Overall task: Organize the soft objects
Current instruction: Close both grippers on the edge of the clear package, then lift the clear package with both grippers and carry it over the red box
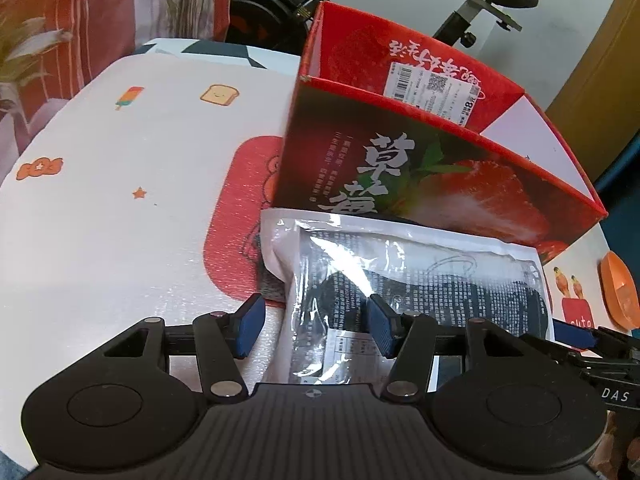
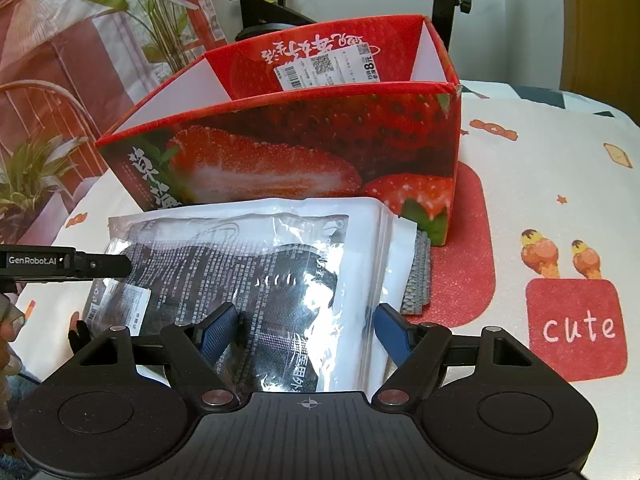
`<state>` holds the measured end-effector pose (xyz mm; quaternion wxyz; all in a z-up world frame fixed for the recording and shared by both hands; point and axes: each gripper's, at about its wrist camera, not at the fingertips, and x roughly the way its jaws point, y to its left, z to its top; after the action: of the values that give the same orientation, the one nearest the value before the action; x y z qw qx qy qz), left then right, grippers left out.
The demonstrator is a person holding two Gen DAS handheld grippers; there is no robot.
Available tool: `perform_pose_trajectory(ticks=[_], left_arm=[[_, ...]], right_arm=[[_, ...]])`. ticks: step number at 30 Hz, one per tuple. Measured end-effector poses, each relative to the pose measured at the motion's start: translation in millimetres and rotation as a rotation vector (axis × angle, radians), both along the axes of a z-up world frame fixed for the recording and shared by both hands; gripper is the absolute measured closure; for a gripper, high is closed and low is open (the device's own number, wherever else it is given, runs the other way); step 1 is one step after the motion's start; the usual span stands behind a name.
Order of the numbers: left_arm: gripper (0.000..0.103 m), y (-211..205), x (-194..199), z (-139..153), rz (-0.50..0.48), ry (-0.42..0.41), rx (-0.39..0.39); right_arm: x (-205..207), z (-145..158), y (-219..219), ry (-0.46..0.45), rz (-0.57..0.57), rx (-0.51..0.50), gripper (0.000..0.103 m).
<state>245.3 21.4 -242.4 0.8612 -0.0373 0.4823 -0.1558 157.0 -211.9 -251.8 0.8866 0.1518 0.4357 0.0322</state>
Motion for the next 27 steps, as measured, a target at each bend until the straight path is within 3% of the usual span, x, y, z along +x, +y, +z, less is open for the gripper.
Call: perform_pose_trajectory(ticks=[7, 12, 20, 27], left_arm=[[0.041, 1.1, 11.5, -9.2, -0.016, 0.068, -0.095], [0.039, -2.0, 22.5, -10.6, -0.048, 0.085, -0.107], [0.044, 0.2, 20.6, 6.5, -0.076, 0.042, -0.095], [0.057, 8.8, 9.2, 26.1, -0.085, -0.048, -0.068]], right_arm=[[1.5, 0.9, 2.7, 0.001, 0.007, -0.007, 0.033], [3.2, 2.4, 3.5, -0.002, 0.042, -0.015, 0.039], [3.3, 10.5, 3.6, -0.008, 0.075, -0.025, 0.056], [0.5, 26.2, 12.2, -0.061, 0.128, -0.071, 0.067]])
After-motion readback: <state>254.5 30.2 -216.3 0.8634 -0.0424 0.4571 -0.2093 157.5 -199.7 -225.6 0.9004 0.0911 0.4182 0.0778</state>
